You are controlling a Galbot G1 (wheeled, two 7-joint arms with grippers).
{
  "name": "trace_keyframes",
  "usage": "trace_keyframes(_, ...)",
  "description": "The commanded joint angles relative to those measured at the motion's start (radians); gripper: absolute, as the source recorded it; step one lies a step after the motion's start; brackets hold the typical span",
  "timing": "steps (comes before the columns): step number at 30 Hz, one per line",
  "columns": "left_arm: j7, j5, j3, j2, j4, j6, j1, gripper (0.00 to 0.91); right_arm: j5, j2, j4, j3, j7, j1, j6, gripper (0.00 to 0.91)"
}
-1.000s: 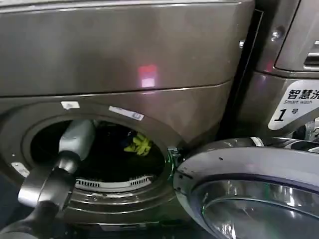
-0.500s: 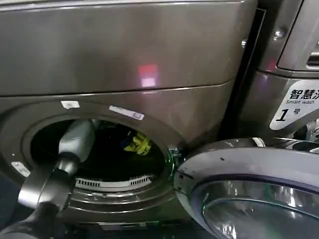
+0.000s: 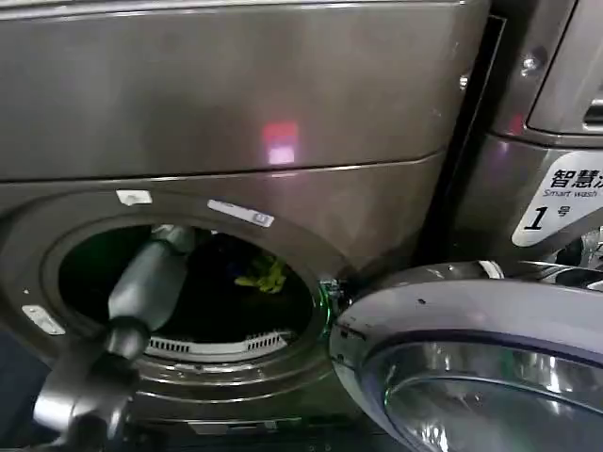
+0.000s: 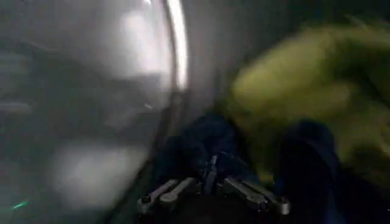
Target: Grasp the clothes from the dryer.
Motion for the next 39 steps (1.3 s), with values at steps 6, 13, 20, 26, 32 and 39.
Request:
trace_keyframes(6,-0.579,-0.496,-0.162,-0.062,-0.473,-0.046,0.308,0.0,-0.007,-0.004,-0.006,-0.01,0.027,0.015,-0.007,0.907)
trace_keyframes(13,-0.674,-0.477,-0.178,-0.103,-0.529,-0.132,0.393,0.0,-0.021,-0.008,-0.006,-0.004,0.014,0.017,-0.008,0.907)
trace_keyframes(20,-0.677,-0.472,-0.176,-0.096,-0.547,-0.116,0.387,0.0,-0.006,-0.009,-0.017,-0.001,0.018,0.013,0.014,0.907)
trace_keyframes(26,-0.673,-0.477,-0.175,-0.089,-0.54,-0.116,0.383,0.0,-0.008,-0.01,-0.018,0.002,0.016,0.008,0.017,0.907)
trace_keyframes(32,-0.671,-0.483,-0.172,-0.076,-0.549,-0.11,0.386,0.0,-0.01,-0.017,-0.018,0.011,0.017,0.008,0.004,0.907)
trace_keyframes(39,-0.667,-0.484,-0.171,-0.079,-0.547,-0.107,0.39,0.0,-0.012,-0.015,-0.03,0.026,0.014,-0.002,0.002,0.907)
